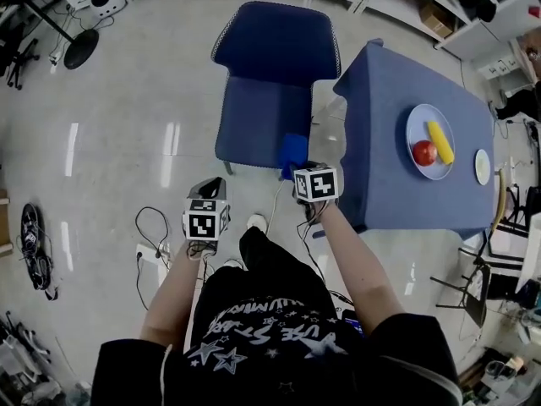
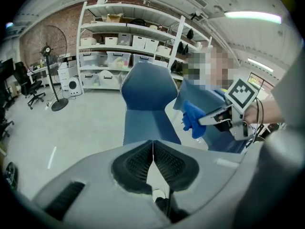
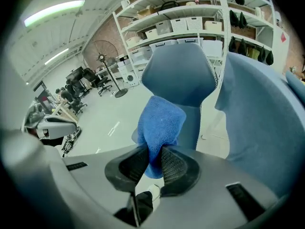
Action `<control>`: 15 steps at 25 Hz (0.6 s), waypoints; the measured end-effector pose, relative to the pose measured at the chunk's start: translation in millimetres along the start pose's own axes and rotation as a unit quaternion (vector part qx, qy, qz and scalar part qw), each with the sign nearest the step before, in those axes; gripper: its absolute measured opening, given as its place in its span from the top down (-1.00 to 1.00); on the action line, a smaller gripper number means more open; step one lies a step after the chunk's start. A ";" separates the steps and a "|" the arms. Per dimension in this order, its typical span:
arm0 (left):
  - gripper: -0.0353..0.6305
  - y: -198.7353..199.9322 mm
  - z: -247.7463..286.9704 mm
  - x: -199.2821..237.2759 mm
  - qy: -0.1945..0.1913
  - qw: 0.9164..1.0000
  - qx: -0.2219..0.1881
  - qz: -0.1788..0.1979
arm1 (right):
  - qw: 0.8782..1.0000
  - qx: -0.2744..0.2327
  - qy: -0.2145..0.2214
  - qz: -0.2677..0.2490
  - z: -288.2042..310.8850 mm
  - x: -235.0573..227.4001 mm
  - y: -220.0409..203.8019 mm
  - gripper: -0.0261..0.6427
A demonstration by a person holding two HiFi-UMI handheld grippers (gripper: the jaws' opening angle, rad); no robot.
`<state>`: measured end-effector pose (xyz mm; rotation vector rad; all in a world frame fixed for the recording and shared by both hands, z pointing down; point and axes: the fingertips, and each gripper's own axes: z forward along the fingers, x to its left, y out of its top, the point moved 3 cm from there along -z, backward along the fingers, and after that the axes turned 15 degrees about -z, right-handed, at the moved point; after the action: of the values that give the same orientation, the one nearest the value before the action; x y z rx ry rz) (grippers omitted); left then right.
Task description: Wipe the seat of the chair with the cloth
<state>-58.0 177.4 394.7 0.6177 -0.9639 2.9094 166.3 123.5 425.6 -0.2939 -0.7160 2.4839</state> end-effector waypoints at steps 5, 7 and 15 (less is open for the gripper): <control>0.83 -10.2 -41.6 -1.4 -0.015 1.000 -0.021 0.016 | 1.000 -0.018 -0.017 -0.001 -32.6 33.9 -3.1 0.74; 0.83 -18.9 -58.7 -2.8 -0.021 0.999 -0.024 0.021 | 1.000 -0.024 -0.018 -0.006 -46.2 48.4 -7.9 0.74; 0.83 -46.6 -117.9 -6.3 -0.032 0.997 -0.054 0.039 | 0.998 -0.053 -0.027 -0.020 -91.0 90.9 -21.8 0.74</control>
<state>-88.7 283.8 332.7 0.6850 -1.1698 2.8960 131.1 228.1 356.1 -0.2502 -0.8698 2.4280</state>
